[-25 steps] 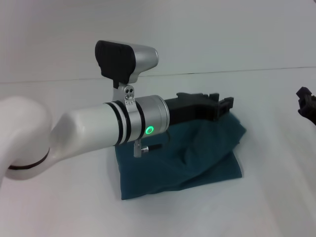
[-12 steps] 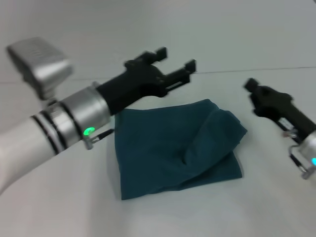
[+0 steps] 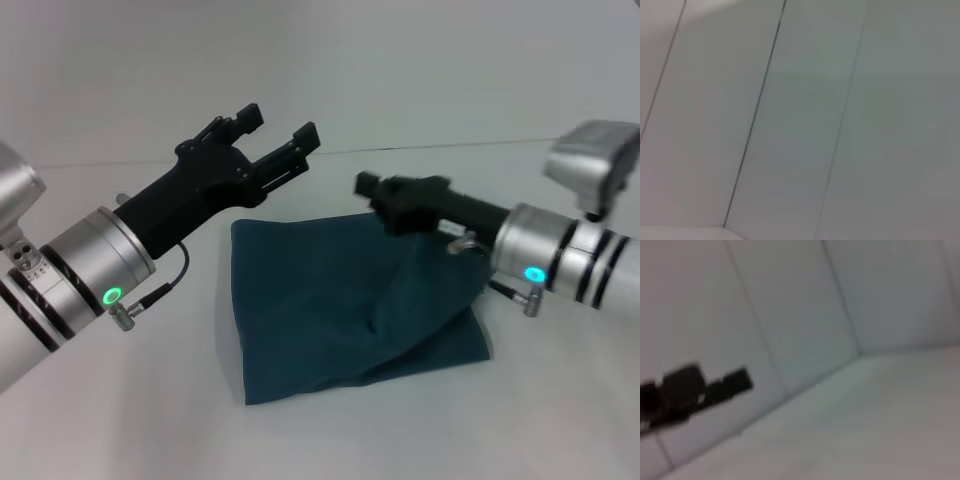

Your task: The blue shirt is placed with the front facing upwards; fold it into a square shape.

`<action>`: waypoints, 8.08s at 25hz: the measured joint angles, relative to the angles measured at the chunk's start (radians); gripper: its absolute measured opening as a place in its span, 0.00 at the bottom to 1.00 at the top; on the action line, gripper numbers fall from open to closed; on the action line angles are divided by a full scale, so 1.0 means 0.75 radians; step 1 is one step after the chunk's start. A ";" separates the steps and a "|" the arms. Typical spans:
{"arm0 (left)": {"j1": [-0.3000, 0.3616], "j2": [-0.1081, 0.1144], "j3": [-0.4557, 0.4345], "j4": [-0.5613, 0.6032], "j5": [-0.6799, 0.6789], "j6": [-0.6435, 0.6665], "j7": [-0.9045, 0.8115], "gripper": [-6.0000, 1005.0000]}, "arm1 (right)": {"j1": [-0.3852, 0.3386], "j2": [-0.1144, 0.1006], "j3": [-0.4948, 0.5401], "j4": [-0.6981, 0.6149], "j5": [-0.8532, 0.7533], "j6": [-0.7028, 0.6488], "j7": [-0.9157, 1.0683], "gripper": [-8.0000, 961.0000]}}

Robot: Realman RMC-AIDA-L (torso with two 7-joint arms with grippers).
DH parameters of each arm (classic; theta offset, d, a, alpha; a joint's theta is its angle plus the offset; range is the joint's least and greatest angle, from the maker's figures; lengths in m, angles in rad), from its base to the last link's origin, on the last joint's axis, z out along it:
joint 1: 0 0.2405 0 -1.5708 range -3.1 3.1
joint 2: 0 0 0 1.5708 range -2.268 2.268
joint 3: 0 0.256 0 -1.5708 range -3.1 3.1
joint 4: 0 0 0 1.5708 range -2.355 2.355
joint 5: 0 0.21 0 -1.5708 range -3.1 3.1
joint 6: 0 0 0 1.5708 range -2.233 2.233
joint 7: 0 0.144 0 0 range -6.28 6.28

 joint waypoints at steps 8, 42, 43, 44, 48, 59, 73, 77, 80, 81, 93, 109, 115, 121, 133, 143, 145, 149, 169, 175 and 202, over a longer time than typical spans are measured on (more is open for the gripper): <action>0.001 0.000 -0.013 -0.020 -0.005 0.001 0.001 0.88 | -0.082 0.003 -0.190 -0.001 0.000 0.079 0.104 0.01; -0.005 0.000 -0.033 -0.089 -0.014 -0.013 0.029 0.89 | -0.347 0.006 -0.189 0.317 0.189 -0.136 -0.702 0.01; -0.005 0.000 -0.033 -0.089 -0.014 -0.014 0.029 0.89 | -0.367 0.005 -0.178 0.321 0.190 -0.143 -0.703 0.01; -0.005 0.000 -0.033 -0.089 -0.013 -0.014 0.030 0.89 | -0.383 0.004 -0.167 0.324 0.190 -0.148 -0.704 0.01; -0.003 0.000 -0.039 -0.089 -0.013 -0.014 0.030 0.89 | -0.448 0.002 -0.130 0.329 0.191 -0.200 -0.705 0.01; -0.007 0.002 -0.048 -0.103 -0.001 -0.002 0.063 0.89 | -0.556 -0.036 -0.019 -0.152 0.262 -0.455 -0.052 0.01; 0.010 0.010 -0.153 -0.067 0.413 0.135 -0.022 0.89 | -0.161 -0.325 -0.252 -0.750 -0.570 -0.636 1.219 0.39; 0.009 0.010 -0.176 -0.041 0.496 0.158 -0.082 0.89 | -0.042 -0.296 -0.278 -0.748 -0.754 -0.582 1.341 0.48; 0.004 0.012 -0.194 -0.014 0.565 0.167 -0.148 0.89 | 0.021 -0.276 -0.344 -0.753 -0.842 -0.517 1.421 0.55; 0.004 0.012 -0.203 -0.009 0.580 0.168 -0.159 0.90 | 0.021 -0.276 -0.344 -0.753 -0.842 -0.517 1.421 0.59; 0.014 0.013 -0.250 -0.008 0.618 0.164 -0.189 0.89 | 0.053 -0.246 -0.438 -0.645 -0.863 -0.350 1.472 0.75; 0.004 0.012 -0.264 -0.007 0.619 0.138 -0.189 0.89 | 0.085 -0.237 -0.489 -0.540 -0.859 -0.398 1.440 0.70; 0.004 0.012 -0.274 -0.009 0.619 0.138 -0.189 0.89 | 0.045 -0.242 -0.491 -0.567 -0.863 -0.478 1.405 0.68; 0.003 0.012 -0.277 -0.009 0.619 0.138 -0.189 0.89 | -0.008 -0.241 -0.504 -0.613 -0.864 -0.497 1.401 0.63; 0.004 0.013 -0.276 -0.005 0.621 0.139 -0.189 0.89 | -0.092 -0.250 -0.419 -0.765 -0.886 -0.655 1.514 0.37; 0.004 0.012 -0.275 -0.005 0.620 0.144 -0.189 0.89 | -0.124 -0.255 -0.149 -0.804 -0.709 -0.644 1.468 0.58; 0.004 0.012 -0.275 -0.005 0.620 0.145 -0.189 0.89 | -0.151 -0.219 -0.157 -0.806 -0.601 -0.650 1.355 0.61; 0.016 0.010 -0.294 0.002 0.615 0.152 -0.182 0.89 | -0.208 -0.084 -0.164 -0.842 -0.567 -0.597 1.018 0.52; 0.059 0.003 -0.393 0.003 0.605 0.192 -0.118 0.88 | -0.369 0.010 -0.136 0.198 0.162 -0.109 -0.809 0.02; 0.059 0.003 -0.393 0.002 0.605 0.192 -0.121 0.88 | -0.381 0.006 -0.056 0.240 0.246 0.018 -0.740 0.02; 0.058 0.004 -0.395 -0.014 0.605 0.189 -0.116 0.88 | -0.440 0.007 0.188 0.328 0.332 -0.145 -0.691 0.02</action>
